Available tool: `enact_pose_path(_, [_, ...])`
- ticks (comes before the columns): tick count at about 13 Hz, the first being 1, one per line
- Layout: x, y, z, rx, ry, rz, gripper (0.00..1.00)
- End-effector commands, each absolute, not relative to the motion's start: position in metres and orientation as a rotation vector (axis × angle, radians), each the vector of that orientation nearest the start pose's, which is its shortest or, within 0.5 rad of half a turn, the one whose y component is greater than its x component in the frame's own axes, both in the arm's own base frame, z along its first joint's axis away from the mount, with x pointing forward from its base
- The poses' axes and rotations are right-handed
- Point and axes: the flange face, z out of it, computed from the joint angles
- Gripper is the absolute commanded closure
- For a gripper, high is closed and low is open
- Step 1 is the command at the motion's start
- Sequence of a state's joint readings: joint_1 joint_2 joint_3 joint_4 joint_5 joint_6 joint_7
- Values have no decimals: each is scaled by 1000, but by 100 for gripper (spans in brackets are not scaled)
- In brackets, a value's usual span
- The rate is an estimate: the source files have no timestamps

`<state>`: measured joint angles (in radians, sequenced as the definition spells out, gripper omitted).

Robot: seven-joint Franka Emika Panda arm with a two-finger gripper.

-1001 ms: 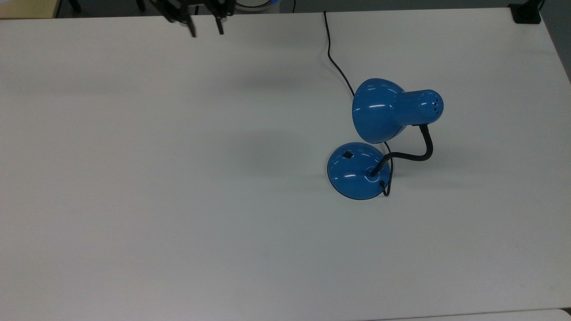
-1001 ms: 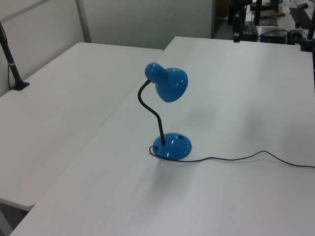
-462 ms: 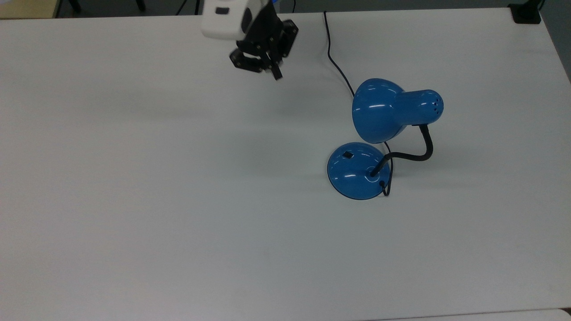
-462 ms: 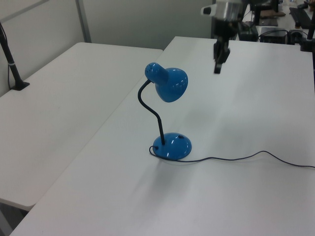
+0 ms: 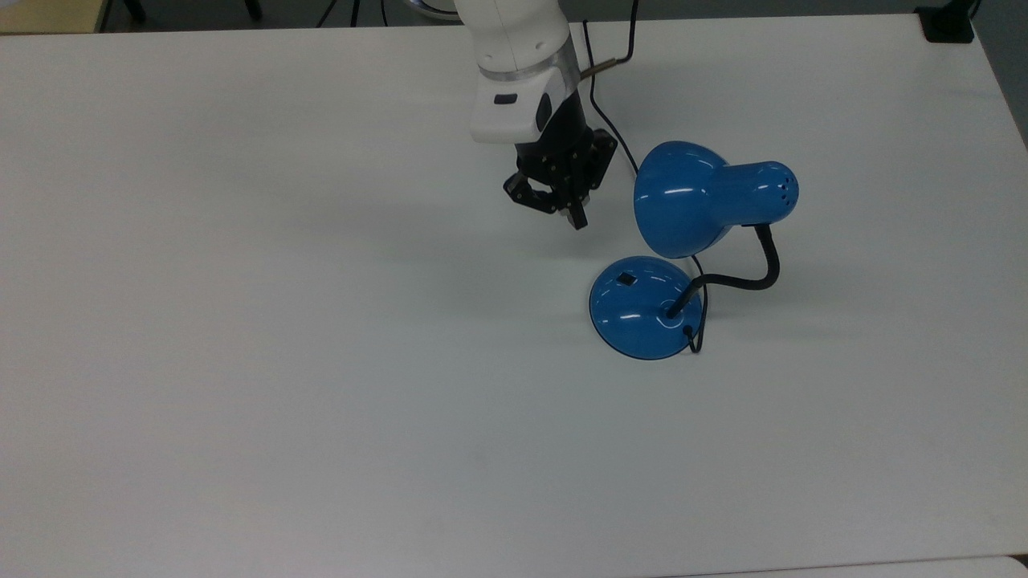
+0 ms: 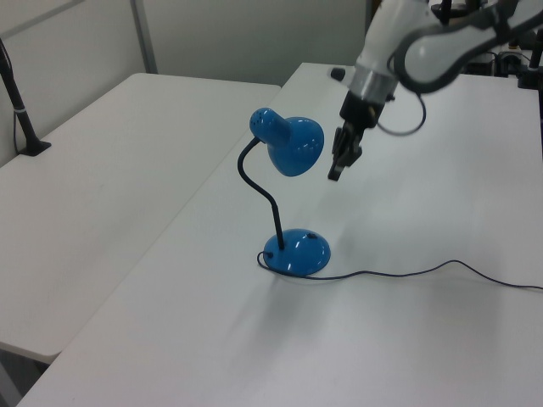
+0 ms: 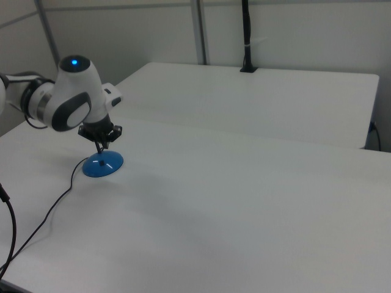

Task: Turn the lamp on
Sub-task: 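Move the gripper toward the blue lamp's round base, then lower the gripper onto the switch on the lamp base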

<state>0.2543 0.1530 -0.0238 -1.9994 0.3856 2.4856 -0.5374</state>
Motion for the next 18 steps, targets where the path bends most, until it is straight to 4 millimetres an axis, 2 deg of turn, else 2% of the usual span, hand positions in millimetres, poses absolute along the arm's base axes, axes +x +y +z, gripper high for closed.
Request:
enact_pose_path(1, [580, 141, 390, -2750, -734, -648, 100])
enact_pose_path(2, [579, 154, 381, -2738, -750, -687, 100])
enact_pose_path(4, [579, 161, 370, -2735, -790, -678, 100])
enact_pose_path(6, [584, 178, 355, -2730, -817, -655, 100])
enact_pose_path(9, [588, 191, 341, -2735, -822, -696, 100])
enact_pose_path(13, [611, 202, 338, -2729, -824, -749, 100])
enact_pose_path(14, [609, 212, 334, -2721, -856, -738, 100])
enact_pose_path(18, [607, 222, 331, -2713, -893, -735, 100])
